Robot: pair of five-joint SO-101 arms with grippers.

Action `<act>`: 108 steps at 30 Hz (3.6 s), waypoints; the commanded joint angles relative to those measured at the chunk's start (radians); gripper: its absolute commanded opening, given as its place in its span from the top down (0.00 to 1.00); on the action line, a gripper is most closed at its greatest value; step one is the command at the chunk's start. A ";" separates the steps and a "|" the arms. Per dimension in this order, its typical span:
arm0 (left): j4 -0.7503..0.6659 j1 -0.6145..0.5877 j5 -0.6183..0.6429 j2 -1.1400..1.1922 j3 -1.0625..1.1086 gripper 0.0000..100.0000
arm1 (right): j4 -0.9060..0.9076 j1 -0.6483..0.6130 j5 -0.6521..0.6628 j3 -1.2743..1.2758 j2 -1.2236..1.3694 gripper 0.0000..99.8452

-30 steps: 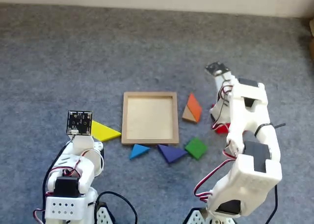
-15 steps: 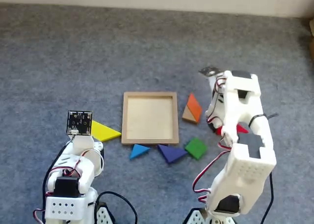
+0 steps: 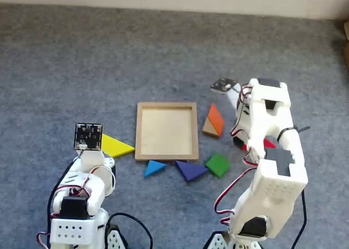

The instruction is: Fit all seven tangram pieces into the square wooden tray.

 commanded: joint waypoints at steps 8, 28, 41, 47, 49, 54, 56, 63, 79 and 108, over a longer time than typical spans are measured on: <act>0.008 0.008 -0.008 -0.024 0.022 0.99 | 0.002 0.050 0.100 -0.033 0.150 0.64; 0.008 0.008 -0.008 -0.024 0.022 0.99 | 0.226 0.045 0.058 -0.257 0.145 0.85; 0.008 0.008 -0.008 -0.024 0.022 0.99 | 0.395 -0.070 -0.132 -0.453 0.145 0.85; 0.008 0.008 -0.008 -0.024 0.022 0.99 | 0.400 -0.137 -0.245 -0.509 0.142 0.85; 0.008 0.008 -0.008 -0.024 0.022 0.99 | 0.400 -0.171 -0.296 -0.527 0.142 0.85; 0.008 0.008 -0.008 -0.024 0.022 0.99 | 0.400 -0.271 -0.439 -0.564 0.142 0.85; 0.008 0.008 -0.008 -0.024 0.022 0.99 | 0.400 -0.320 -0.493 -0.564 0.142 0.85; 0.008 0.008 -0.008 -0.024 0.022 0.99 | 0.398 -0.510 -0.755 -0.556 0.094 0.85; 0.008 0.008 -0.008 -0.024 0.022 0.99 | 0.133 -0.647 -1.369 -0.552 0.096 0.85; 0.008 0.008 -0.008 -0.024 0.022 0.99 | 0.070 -0.587 -1.344 -0.450 0.154 0.72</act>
